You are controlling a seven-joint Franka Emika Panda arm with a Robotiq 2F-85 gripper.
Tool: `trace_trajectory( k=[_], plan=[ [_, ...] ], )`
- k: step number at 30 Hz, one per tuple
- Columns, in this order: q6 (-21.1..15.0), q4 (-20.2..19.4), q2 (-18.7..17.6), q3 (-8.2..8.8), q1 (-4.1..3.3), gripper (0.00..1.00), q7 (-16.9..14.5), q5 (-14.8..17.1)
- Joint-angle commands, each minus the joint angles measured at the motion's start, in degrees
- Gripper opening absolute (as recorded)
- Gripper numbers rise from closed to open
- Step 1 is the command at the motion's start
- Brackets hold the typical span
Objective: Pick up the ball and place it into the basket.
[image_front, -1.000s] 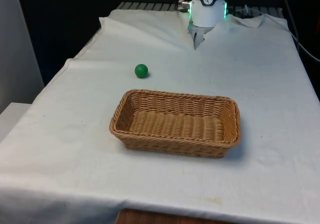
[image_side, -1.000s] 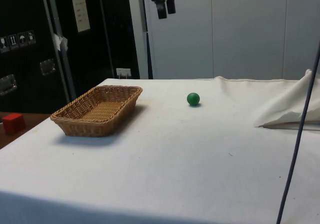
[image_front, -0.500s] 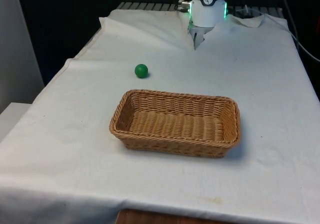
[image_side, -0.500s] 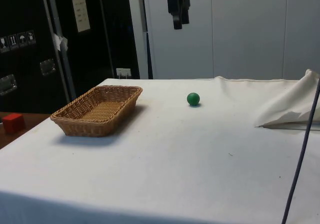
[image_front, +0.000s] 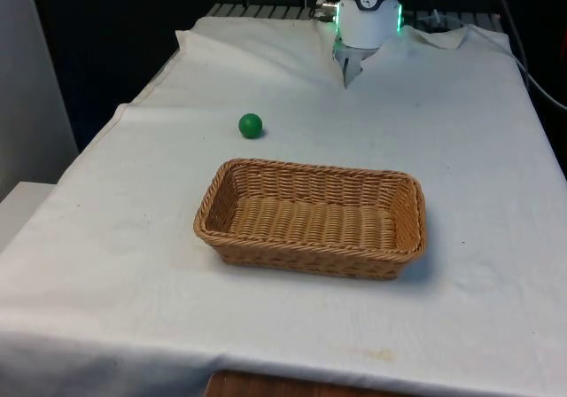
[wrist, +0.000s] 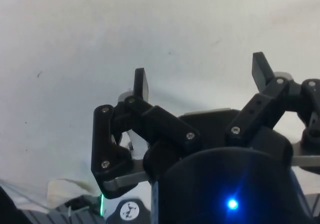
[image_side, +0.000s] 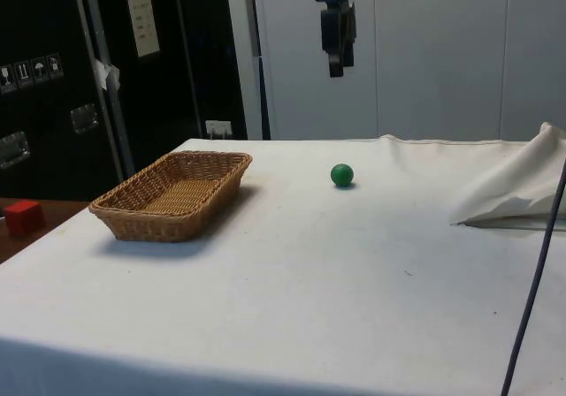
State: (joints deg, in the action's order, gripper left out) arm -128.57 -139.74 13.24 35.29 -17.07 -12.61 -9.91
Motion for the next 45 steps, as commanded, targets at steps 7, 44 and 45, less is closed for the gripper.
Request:
trace_trajectory(
  k=[7, 44, 45],
  plan=[
    [-5.27, -1.38, -3.09, 1.83, -0.11, 1.00, -1.66, 0.74],
    [-27.39, -5.44, -21.77, 1.66, -0.40, 1.00, -3.78, 8.31],
    [-29.11, -5.96, -22.23, 1.03, -0.06, 1.00, -4.76, 9.80]
  ],
)
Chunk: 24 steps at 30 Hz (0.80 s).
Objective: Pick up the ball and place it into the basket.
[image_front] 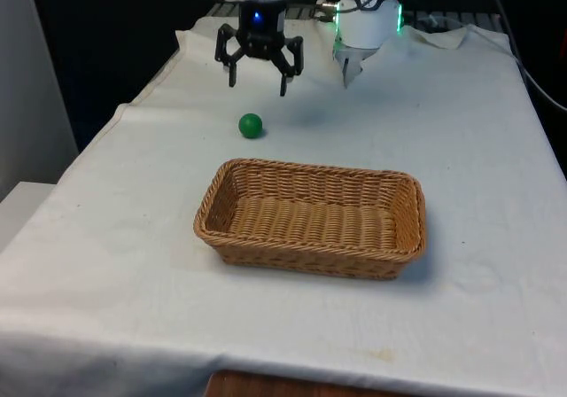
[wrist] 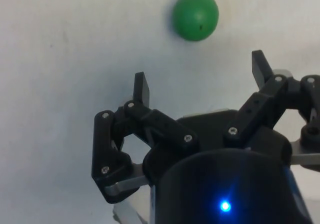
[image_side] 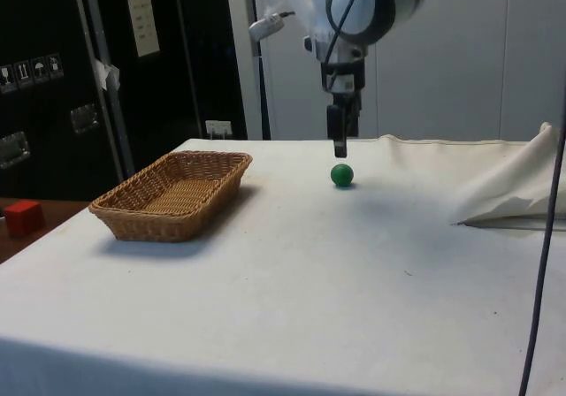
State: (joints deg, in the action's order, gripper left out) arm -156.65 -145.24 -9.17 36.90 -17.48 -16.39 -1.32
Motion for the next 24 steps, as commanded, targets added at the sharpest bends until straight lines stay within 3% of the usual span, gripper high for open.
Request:
trace_trajectory(
  k=[1, 7, 8, 9, 13, 16, 17, 18, 23, 24],
  plan=[
    [-1.55, -0.46, -0.34, -0.63, 0.46, 1.00, -1.09, 1.43],
    [-5.39, 0.23, -4.53, -0.92, 1.09, 1.00, -1.66, 3.04],
    [-4.81, 0.46, -4.93, 0.17, 0.29, 1.00, -0.63, 1.72],
    [-5.84, 0.40, -5.04, -1.03, 1.09, 1.00, -1.72, 3.27],
    [-8.19, 1.03, -7.79, -1.72, 1.09, 1.00, -1.43, 4.53],
    [-9.51, 1.26, -9.28, -2.41, 1.03, 1.00, -1.26, 5.39],
    [-9.00, 1.49, -9.91, -1.26, 0.29, 1.00, -0.69, 4.53],
    [-10.31, 1.38, -10.14, -2.81, 1.20, 1.00, -1.32, 5.90],
    [-12.20, 1.66, -12.15, -3.50, 1.32, 1.00, -1.26, 6.99],
    [-11.63, 1.95, -12.95, -2.06, 0.29, 1.00, -0.63, 6.19]
  ],
)
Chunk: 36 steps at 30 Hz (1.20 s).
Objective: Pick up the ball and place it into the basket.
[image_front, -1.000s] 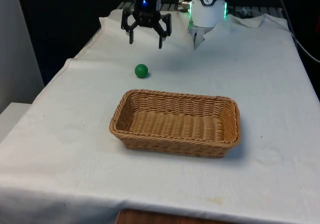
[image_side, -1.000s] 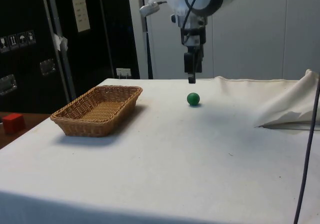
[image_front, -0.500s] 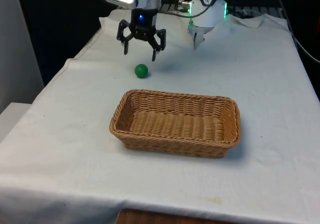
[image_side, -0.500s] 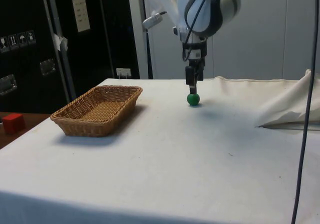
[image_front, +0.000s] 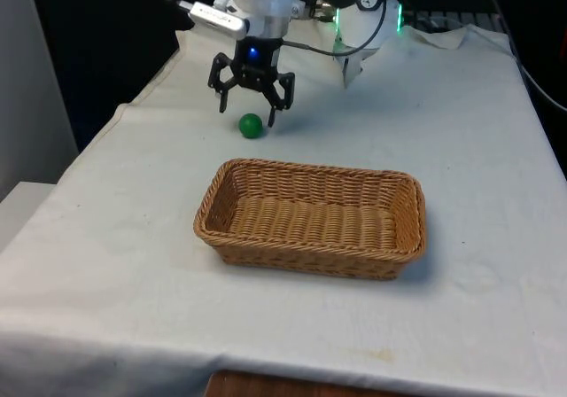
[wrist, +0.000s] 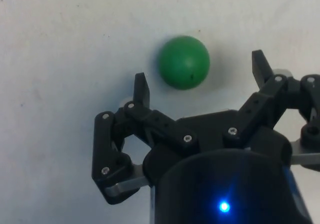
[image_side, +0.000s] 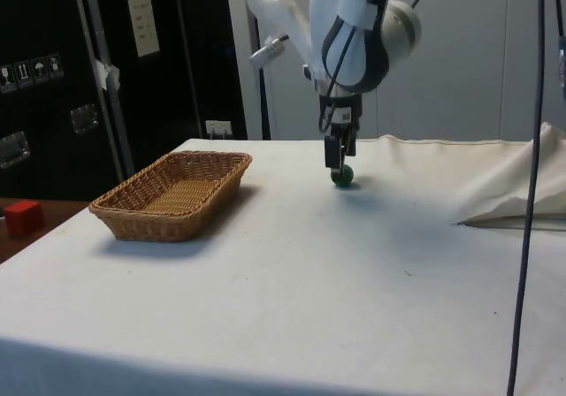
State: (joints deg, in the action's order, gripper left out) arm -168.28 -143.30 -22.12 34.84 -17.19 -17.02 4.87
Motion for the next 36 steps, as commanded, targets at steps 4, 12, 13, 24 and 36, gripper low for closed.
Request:
trace_trajectory(
  k=[4, 12, 13, 24, 36],
  plan=[
    [-0.69, 0.23, 0.40, -1.38, 1.72, 1.00, -1.38, 1.20],
    [-0.06, 1.09, 0.40, -1.15, 3.09, 0.98, -3.32, 1.72],
    [0.00, 1.15, 0.40, -1.20, 3.21, 0.91, -3.44, 1.72],
    [0.17, 1.78, -0.69, 0.74, 2.01, 0.00, -2.46, 0.69],
    [0.23, 1.43, 0.57, 0.17, 2.98, 0.00, -3.32, 1.15]
  ],
)
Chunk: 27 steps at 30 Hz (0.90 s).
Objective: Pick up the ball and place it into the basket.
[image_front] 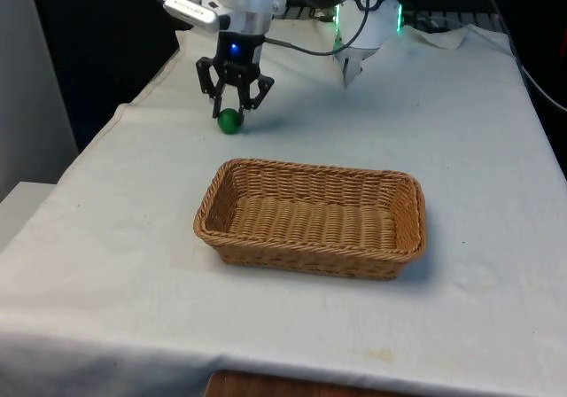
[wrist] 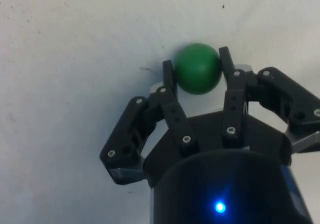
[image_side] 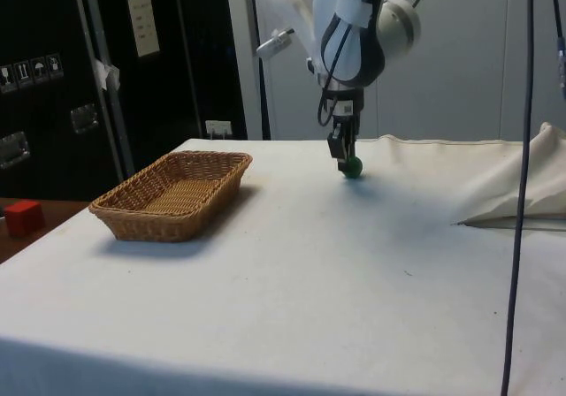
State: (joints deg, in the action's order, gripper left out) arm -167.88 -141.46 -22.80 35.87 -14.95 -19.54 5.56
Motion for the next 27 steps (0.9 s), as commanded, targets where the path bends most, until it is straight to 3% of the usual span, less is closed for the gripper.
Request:
trace_trajectory(
  k=[1, 5, 6, 8, 12, 13, 14, 20, 21, 22, 27],
  plan=[
    [-0.17, -0.34, 1.38, -0.57, 0.57, 0.00, -0.69, 0.34],
    [0.69, -0.29, 2.98, 1.09, -0.46, 0.00, -0.52, -0.52],
    [0.23, 0.00, 2.06, 0.52, -0.17, 0.00, -0.34, 0.00],
    [1.43, -0.29, 4.18, 1.83, -0.92, 0.00, -0.69, -0.86],
    [2.75, -0.23, 6.19, 2.52, -1.32, 0.00, -0.63, -1.83],
    [2.58, -0.34, 6.47, 1.49, -0.63, 0.00, -1.20, -0.86],
    [3.15, -0.23, 6.76, 2.64, -1.49, 0.00, -0.46, -2.12],
    [5.73, 0.17, 10.26, 2.58, -2.23, 0.00, 0.46, -3.95],
    [5.27, -0.34, 10.83, 1.55, -1.43, 0.00, -0.69, -2.69],
    [6.13, 0.23, 10.71, 2.52, -2.41, 0.00, 0.74, -4.35],
    [8.65, 0.97, 13.52, 1.78, -3.04, 0.00, 2.86, -6.65]
  ],
)
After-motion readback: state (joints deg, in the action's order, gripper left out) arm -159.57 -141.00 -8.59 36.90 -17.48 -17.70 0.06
